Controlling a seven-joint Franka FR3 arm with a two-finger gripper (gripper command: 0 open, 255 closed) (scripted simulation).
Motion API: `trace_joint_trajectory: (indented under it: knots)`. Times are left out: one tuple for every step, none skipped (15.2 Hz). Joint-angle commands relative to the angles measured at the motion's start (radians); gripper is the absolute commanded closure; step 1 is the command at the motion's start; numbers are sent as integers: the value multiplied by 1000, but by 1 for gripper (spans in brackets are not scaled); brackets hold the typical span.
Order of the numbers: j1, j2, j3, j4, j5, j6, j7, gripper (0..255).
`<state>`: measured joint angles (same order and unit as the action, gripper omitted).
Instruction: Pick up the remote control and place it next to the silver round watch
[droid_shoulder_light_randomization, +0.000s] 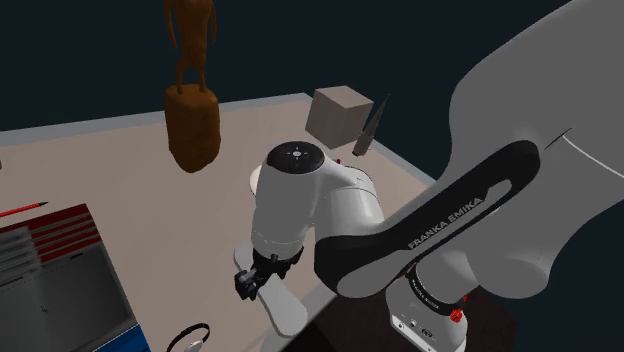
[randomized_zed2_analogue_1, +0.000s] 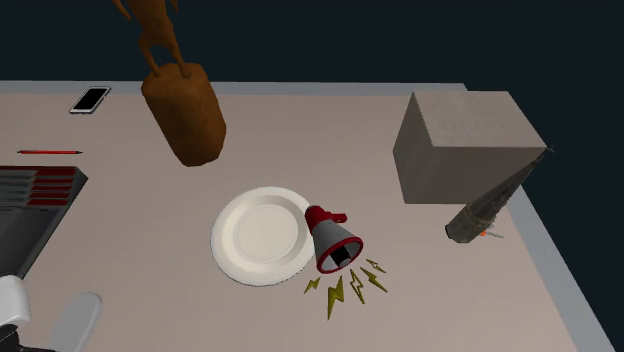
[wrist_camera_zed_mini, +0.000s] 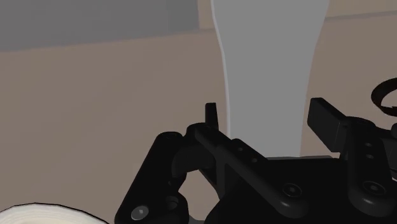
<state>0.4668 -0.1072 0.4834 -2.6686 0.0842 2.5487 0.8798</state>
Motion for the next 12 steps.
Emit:
trace_joint_trajectory:
  knots:
    - [-7, 33, 2, -3, -24, 35, 15, 255]
    - [-10, 50, 3, -5, -37, 52, 25, 255]
    - [-13, 67, 4, -6, -52, 68, 35, 255]
    - [-16, 84, 4, -8, -68, 85, 47, 255]
    - [-18, 102, 3, -8, -85, 101, 59, 255]
    - [-20, 119, 2, -9, -103, 117, 72, 255]
    - [-21, 137, 0, -9, -123, 133, 86, 255]
    - [-22, 156, -4, -8, -144, 149, 101, 255]
    - [-22, 164, -6, -8, -153, 155, 108, 255]
    - [-21, 164, -7, -8, -153, 155, 108, 255]
    - [-21, 164, -7, -8, -153, 155, 108, 255]
    - [-21, 164, -7, -8, -153, 155, 108, 255]
